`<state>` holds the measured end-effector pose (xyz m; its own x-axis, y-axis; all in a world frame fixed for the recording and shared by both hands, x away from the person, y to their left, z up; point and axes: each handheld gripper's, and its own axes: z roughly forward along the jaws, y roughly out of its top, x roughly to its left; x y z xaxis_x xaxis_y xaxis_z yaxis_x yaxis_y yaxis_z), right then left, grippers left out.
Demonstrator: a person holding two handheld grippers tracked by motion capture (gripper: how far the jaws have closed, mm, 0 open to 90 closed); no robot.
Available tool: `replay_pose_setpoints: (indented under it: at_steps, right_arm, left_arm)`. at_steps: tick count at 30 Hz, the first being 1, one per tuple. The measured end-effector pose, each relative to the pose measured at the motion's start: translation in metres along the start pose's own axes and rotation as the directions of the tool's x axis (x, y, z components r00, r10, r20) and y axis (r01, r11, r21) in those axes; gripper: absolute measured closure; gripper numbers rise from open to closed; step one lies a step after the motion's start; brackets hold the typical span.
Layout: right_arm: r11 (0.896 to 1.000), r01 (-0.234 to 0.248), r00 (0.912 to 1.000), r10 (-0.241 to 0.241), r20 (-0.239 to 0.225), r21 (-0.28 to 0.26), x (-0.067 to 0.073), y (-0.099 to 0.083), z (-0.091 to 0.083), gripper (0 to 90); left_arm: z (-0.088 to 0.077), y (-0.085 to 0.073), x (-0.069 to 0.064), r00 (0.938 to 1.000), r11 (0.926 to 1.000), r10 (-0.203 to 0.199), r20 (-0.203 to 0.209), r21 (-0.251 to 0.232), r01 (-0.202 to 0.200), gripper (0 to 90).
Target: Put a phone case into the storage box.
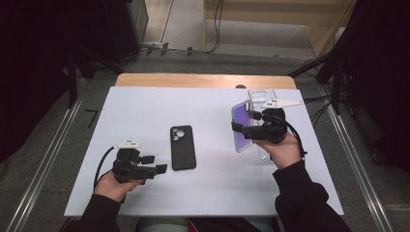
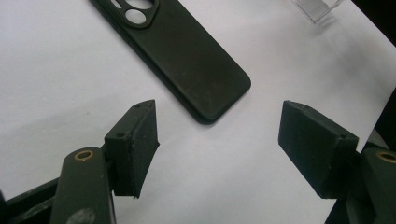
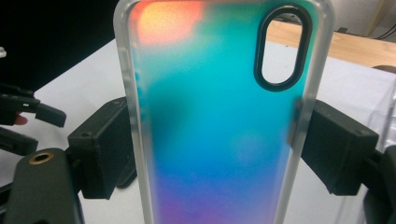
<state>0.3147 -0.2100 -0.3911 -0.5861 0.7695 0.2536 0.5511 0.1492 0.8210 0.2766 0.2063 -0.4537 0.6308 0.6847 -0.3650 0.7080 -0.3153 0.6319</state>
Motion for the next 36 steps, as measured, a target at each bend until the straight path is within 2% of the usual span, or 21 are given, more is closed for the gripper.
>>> replay_pose_setpoints:
  at_steps: [13, 17, 22, 32, 36]
  right_arm:
    - [0.998, -0.040, 0.9976, 0.043, 0.054, -0.054, -0.020, 0.010, -0.024, 15.3]
    - [0.997, -0.045, 0.9952, 0.050, 0.084, -0.067, -0.026, 0.011, -0.028, 15.3]
    - [0.990, -0.057, 0.9867, 0.076, 0.144, -0.126, -0.035, 0.010, -0.036, 15.3]
    - [0.987, -0.062, 0.9672, 0.096, 0.235, -0.150, -0.051, 0.007, -0.042, 15.3]
    - [0.983, -0.077, 0.9603, 0.118, 0.253, -0.167, -0.058, 0.008, -0.038, 15.3]
  left_arm:
    - [-0.001, -0.001, 0.000, 0.9999, 0.9999, -0.013, 0.000, 0.005, 0.013, 28.9]
    - [-0.001, -0.001, 0.000, 0.9999, 0.9999, -0.011, 0.000, 0.004, 0.011, 28.9]
    - [-0.001, -0.001, 0.000, 0.9999, 0.9999, -0.013, 0.000, 0.001, 0.013, 28.9]
    - [-0.001, -0.001, 0.000, 0.9999, 0.9999, -0.013, -0.001, -0.001, 0.013, 29.0]
    - [-0.001, -0.001, 0.000, 0.9999, 0.9999, -0.011, -0.004, -0.005, 0.011, 29.0]
